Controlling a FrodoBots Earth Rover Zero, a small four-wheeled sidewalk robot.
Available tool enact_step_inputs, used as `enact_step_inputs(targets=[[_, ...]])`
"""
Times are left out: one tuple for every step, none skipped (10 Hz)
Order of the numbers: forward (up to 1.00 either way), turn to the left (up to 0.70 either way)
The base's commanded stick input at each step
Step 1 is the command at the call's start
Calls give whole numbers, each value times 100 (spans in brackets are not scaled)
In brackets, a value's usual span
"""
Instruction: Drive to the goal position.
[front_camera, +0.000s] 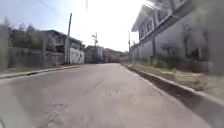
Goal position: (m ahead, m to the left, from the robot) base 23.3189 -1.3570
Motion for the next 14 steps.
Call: enact_step_inputs(targets=[[85, 0], [85, 0], [85, 0], [85, 0], [85, 0], [85, 0], [85, 0], [85, 0], [85, 0], [85, 0], [85, 0], [85, 0], [85, 0], [85, 0]])
